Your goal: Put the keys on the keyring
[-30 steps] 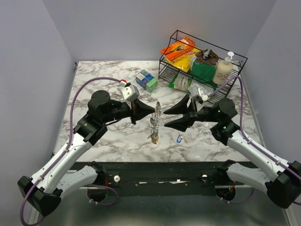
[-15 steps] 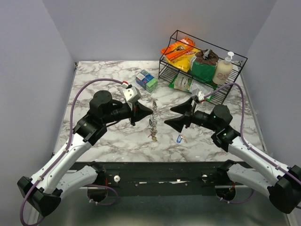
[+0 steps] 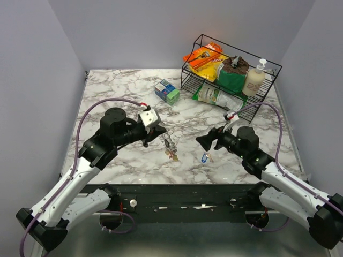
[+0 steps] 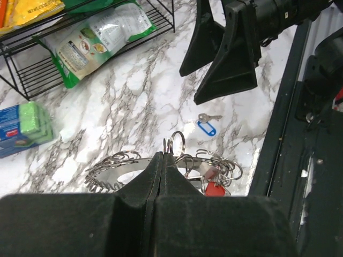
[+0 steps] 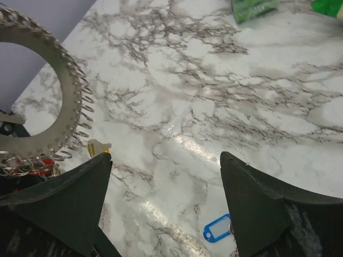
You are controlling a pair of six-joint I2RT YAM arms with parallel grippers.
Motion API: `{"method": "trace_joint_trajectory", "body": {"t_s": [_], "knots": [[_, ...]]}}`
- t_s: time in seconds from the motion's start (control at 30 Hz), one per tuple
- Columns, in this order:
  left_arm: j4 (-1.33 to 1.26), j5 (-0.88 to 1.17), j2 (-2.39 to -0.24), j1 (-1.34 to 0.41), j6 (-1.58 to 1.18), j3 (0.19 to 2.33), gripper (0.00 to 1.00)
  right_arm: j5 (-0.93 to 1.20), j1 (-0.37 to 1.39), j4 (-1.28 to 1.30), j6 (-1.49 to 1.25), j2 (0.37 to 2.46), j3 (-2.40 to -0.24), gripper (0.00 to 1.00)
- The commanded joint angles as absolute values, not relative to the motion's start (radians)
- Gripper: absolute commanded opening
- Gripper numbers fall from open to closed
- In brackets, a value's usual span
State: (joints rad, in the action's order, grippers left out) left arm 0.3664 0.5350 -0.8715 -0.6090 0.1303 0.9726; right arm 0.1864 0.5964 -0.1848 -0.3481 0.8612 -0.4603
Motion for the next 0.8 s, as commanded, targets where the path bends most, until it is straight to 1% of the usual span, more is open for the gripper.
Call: {"method": "trace_joint_trajectory", "body": {"t_s": [0.0,0.23,0.4,0.57,0.67,0.7,0.77], "knots": [[0.310,0.483,-0.796,-0.607,0.250,0.914,0.00,0.078,0.600,-0.118,-0.400,0.844,-0.426,0.90],[0.230,0.508,-0.721,-0.609,0.324,0.828,0.00,0.035,0.594,-0.020,-0.455,0.867,-0.436,0.89],[0.264,0.544,-0.732,-0.609,0.344,0.830,0.00,-0.076,0.592,0.106,-0.485,0.845,-0.463,0.89],[0.287,0.554,-0.768,-0.609,0.321,0.850,0.00,-0.129,0.594,0.195,-0.488,0.844,-0.492,0.88],[0.285,0.558,-0.784,-0.609,0.316,0.848,0.00,-0.123,0.594,0.238,-0.466,0.891,-0.528,0.85],[0.287,0.558,-0.788,-0.609,0.313,0.850,0.00,-0.111,0.594,0.244,-0.460,0.905,-0.535,0.81],[0.291,0.554,-0.792,-0.609,0.308,0.850,0.00,-0.091,0.592,0.252,-0.425,0.962,-0.551,0.77]]}}
